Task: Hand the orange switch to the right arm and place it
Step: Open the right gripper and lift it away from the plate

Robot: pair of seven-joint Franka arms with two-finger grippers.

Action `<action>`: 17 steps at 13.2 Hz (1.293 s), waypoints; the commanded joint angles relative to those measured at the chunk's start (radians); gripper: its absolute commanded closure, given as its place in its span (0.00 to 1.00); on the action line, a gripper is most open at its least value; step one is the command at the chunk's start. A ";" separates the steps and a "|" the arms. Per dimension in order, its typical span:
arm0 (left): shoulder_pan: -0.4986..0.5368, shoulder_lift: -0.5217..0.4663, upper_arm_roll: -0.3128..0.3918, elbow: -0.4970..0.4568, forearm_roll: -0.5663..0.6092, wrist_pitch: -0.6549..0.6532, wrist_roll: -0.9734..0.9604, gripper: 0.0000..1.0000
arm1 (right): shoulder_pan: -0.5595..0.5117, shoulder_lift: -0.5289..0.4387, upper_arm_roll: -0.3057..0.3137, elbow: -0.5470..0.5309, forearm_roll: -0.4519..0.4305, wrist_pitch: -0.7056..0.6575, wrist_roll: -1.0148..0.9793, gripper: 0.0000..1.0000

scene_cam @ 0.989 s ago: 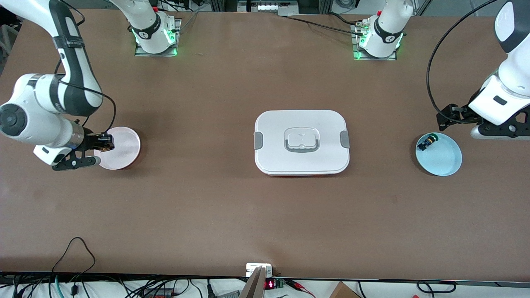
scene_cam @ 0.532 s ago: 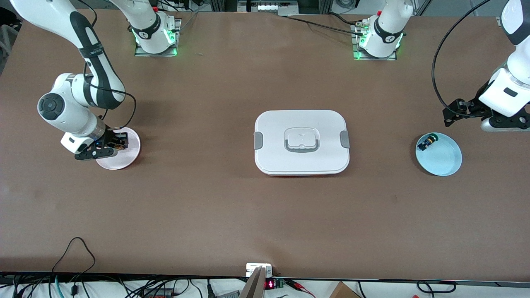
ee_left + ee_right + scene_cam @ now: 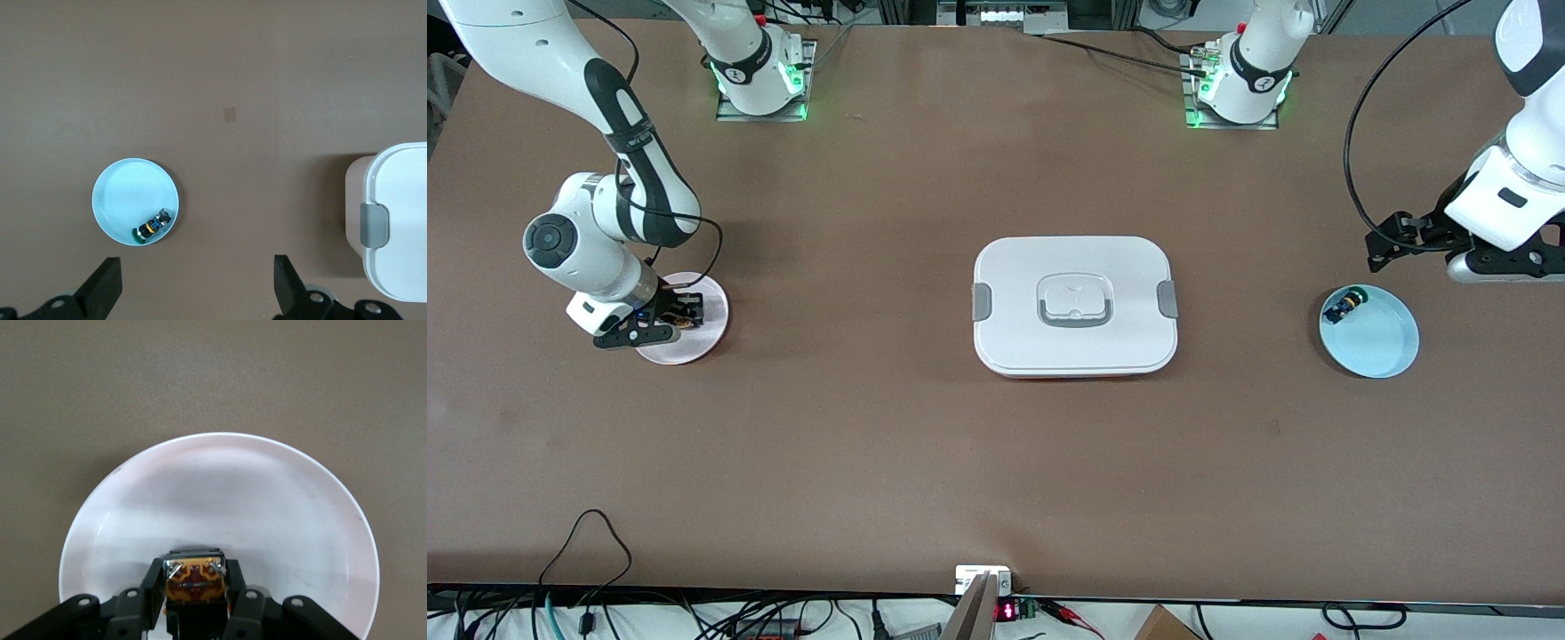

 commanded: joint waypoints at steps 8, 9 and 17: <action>-0.003 -0.020 0.000 -0.009 -0.018 0.002 -0.006 0.00 | 0.025 -0.301 0.023 0.154 0.000 -0.413 0.005 0.00; -0.003 -0.020 0.000 -0.009 -0.018 -0.001 -0.008 0.00 | 0.025 -0.352 0.024 0.152 0.005 -0.471 0.008 0.00; -0.003 -0.020 0.000 -0.009 -0.018 -0.013 -0.006 0.00 | 0.047 -0.440 0.023 0.480 0.040 -0.968 0.025 0.00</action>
